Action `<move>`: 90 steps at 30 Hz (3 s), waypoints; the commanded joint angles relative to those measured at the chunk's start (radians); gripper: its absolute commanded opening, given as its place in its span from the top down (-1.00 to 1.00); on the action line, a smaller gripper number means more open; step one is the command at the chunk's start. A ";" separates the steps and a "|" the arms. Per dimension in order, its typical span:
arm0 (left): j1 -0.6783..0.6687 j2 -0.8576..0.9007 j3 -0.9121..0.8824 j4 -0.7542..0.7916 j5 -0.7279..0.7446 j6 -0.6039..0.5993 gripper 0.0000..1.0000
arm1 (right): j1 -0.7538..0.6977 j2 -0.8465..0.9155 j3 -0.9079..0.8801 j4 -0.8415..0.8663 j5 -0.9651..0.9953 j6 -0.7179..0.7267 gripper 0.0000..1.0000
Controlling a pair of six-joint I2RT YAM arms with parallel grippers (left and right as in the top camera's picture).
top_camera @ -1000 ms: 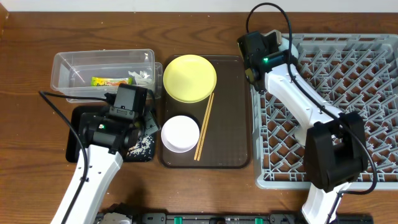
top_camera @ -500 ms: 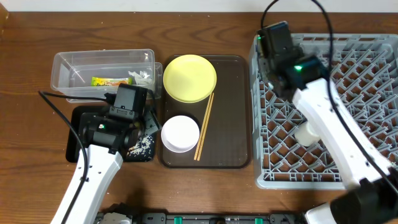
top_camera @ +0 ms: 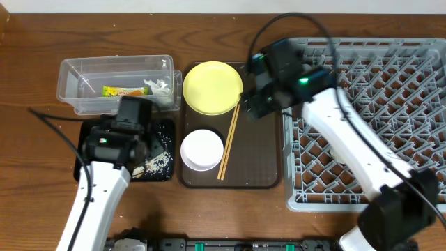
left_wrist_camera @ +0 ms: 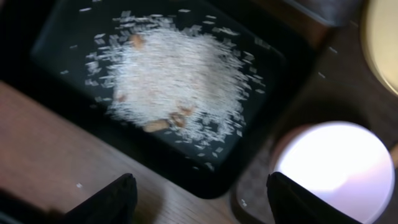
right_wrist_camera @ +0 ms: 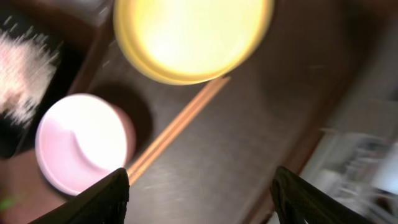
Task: Sort waste into correct bins and load items into the dishwasher rack
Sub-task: 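Grasp the rim of the white bowl with the right gripper, then carry the white bowl into the dish rack and release it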
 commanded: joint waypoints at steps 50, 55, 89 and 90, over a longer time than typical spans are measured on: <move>0.121 -0.014 0.010 0.003 -0.027 -0.026 -0.47 | -0.253 0.009 0.229 0.101 1.088 -0.221 0.97; 0.121 -0.014 0.010 0.009 -0.022 -0.026 -0.47 | -0.312 0.057 0.228 0.185 1.305 -0.204 0.97; 0.121 -0.014 0.010 0.009 -0.019 -0.026 -0.47 | -0.325 0.371 0.227 -0.025 1.247 0.166 0.98; 0.121 -0.014 0.010 0.008 -0.019 -0.026 -0.47 | -0.321 0.371 0.227 -0.042 1.217 0.167 0.98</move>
